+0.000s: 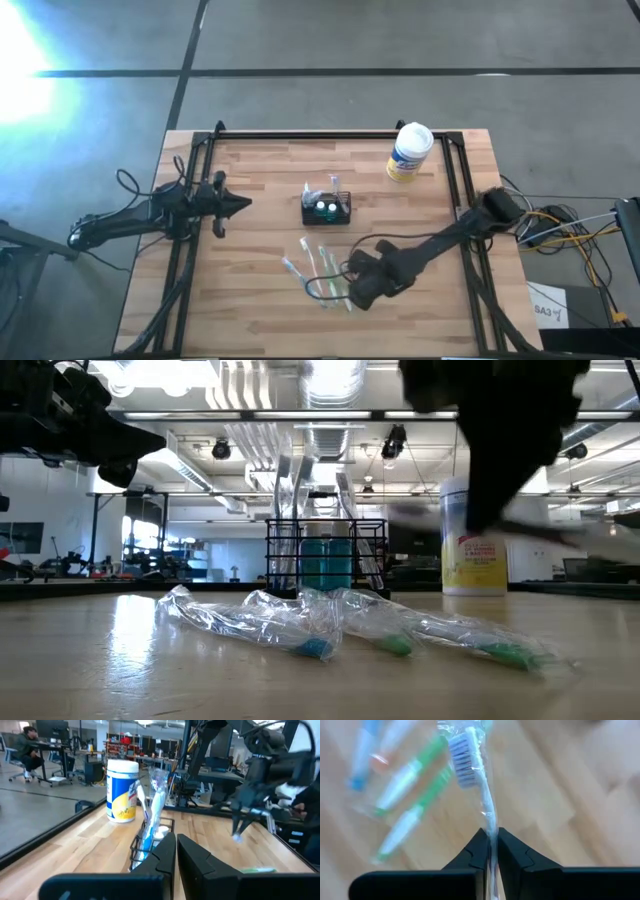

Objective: Pick & Place toothbrushing station
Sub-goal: Put the purple toothbrush into the black wire organizer

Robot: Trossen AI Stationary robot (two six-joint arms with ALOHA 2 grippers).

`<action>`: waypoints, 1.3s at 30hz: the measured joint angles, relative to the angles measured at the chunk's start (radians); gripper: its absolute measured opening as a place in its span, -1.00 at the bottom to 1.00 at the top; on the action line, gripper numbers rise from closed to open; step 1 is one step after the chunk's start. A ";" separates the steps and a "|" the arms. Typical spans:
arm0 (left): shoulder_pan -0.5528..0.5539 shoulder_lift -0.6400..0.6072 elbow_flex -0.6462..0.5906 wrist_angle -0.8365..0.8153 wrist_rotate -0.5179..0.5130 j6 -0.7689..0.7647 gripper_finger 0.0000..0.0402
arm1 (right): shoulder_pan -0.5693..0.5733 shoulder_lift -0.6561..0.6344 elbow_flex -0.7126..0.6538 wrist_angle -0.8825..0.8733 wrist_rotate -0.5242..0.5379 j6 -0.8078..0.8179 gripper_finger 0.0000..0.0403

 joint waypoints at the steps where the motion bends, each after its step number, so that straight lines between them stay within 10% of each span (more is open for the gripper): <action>1: 0.000 0.000 0.000 0.002 0.001 0.000 -0.90 | 0.010 -0.030 0.000 0.013 0.040 -0.024 -0.90; 11: -0.001 0.000 0.000 0.005 0.022 0.004 -0.90 | 0.079 -0.295 -0.018 0.375 0.338 -0.615 -0.91; 18: -0.001 0.000 0.000 0.005 0.023 0.005 -0.90 | 0.039 -0.543 -0.216 0.622 0.339 -0.834 -0.91; 26: -0.001 0.000 -0.021 0.026 0.024 0.008 -0.90 | -0.068 -0.844 -0.753 1.526 -0.058 -1.127 -0.91; 39: -0.001 0.000 -0.064 0.073 0.021 0.023 -0.90 | -0.211 -1.191 -1.107 1.562 -0.049 -1.077 -0.91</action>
